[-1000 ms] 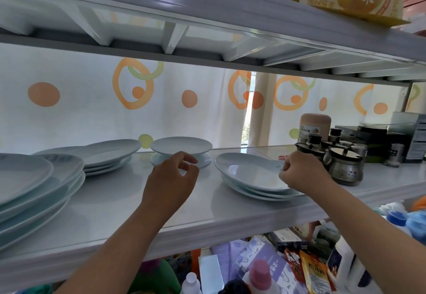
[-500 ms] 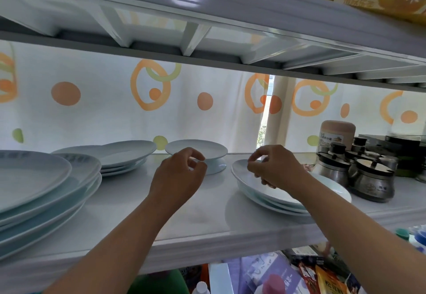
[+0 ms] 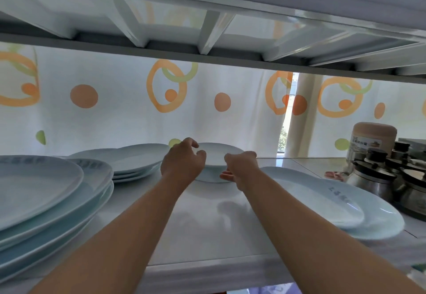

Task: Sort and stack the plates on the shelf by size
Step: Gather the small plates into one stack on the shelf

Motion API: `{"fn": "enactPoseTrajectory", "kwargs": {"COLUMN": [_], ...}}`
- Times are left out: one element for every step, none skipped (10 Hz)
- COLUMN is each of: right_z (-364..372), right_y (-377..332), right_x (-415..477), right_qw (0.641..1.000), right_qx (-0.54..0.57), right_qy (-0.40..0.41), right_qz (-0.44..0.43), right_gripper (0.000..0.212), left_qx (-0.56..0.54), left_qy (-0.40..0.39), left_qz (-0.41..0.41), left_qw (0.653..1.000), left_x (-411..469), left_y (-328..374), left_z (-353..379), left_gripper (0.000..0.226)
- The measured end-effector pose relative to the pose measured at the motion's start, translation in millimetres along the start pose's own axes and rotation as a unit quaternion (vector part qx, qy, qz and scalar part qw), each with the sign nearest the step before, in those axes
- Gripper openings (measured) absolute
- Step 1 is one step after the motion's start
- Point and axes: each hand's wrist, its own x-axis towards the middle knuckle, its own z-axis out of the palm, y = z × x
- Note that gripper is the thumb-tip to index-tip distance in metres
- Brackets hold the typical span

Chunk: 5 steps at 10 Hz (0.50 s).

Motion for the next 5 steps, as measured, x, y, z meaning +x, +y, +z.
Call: {"fn": "enactPoseTrajectory", "kwargs": {"right_z": [5.1, 12.9, 19.9, 22.3, 24.3], "right_y": [8.6, 14.7, 17.1, 15.3, 12.6], "right_x": [5.6, 25.4, 36.4, 41.9, 39.6], "right_qw": [0.996, 0.996, 0.998, 0.995, 0.992], "right_qx": [-0.085, 0.072, 0.033, 0.06, 0.075], "right_qy": [0.025, 0.002, -0.004, 0.0, 0.007], "right_qz": [-0.002, 0.055, 0.046, 0.08, 0.103], "right_gripper": [0.056, 0.059, 0.047, 0.02, 0.016], "left_qx": [0.001, -0.016, -0.002, 0.006, 0.003], "left_qy": [0.092, 0.105, 0.089, 0.063, 0.042], "left_qz": [0.036, 0.054, 0.062, 0.067, 0.063], "left_qw": [0.995, 0.993, 0.994, 0.996, 0.997], "left_x": [-3.9, -3.7, -2.1, -2.0, -1.0], "left_y": [-8.0, -14.4, -21.8, -28.3, -32.2], "left_z": [10.5, 14.5, 15.9, 17.1, 15.8], "left_gripper": [0.025, 0.024, 0.027, 0.029, 0.03]}}
